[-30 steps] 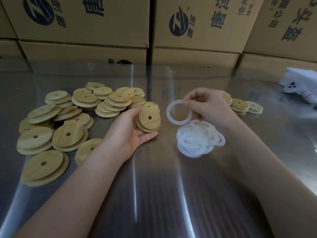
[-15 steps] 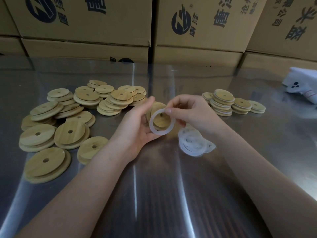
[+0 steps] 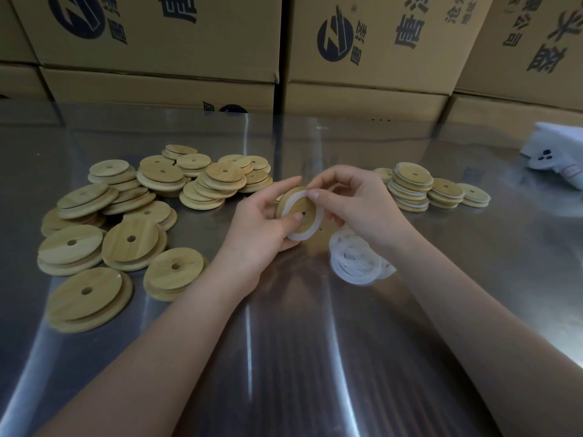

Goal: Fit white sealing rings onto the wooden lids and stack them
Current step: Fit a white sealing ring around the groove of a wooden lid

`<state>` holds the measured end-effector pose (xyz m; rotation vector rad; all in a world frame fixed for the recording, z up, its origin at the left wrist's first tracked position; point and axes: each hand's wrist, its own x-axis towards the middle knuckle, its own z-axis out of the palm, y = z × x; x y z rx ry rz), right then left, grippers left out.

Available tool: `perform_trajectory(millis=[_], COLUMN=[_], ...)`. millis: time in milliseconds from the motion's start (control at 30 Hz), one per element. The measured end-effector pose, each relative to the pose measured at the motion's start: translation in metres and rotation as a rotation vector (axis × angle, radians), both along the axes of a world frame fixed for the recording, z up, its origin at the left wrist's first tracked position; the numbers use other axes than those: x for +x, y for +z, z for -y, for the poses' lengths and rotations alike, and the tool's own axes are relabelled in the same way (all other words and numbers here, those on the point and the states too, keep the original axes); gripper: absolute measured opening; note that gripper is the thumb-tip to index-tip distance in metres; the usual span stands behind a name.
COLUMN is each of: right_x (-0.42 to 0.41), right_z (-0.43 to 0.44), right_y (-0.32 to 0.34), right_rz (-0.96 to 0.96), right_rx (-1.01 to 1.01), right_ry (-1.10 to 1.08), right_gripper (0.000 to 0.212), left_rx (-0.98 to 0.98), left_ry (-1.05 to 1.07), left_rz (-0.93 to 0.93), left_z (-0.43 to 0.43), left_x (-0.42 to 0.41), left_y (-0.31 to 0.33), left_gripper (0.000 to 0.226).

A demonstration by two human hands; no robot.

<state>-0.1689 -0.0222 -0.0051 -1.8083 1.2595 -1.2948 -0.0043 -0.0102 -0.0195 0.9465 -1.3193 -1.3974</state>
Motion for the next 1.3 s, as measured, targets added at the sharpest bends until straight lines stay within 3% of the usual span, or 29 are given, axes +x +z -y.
perform_trajectory(millis=[700, 1300], right_x=[-0.0012, -0.0068], right_z=[-0.003, -0.0006], right_y=[0.003, 0.0049], right_rz=[-0.091, -0.092], right_rx=[-0.069, -0.069], right_ry=[-0.059, -0.006], right_gripper=[0.013, 0.023], left_rx=[-0.28, -0.381], left_ry=[0.093, 0.169], left_rz=[0.272, 0.332], left_z=[0.0052, 0.004], left_x=[-0.0019, -0.0003], left_y=[-0.0085, -0.0061], left_gripper=[0.051, 0.048])
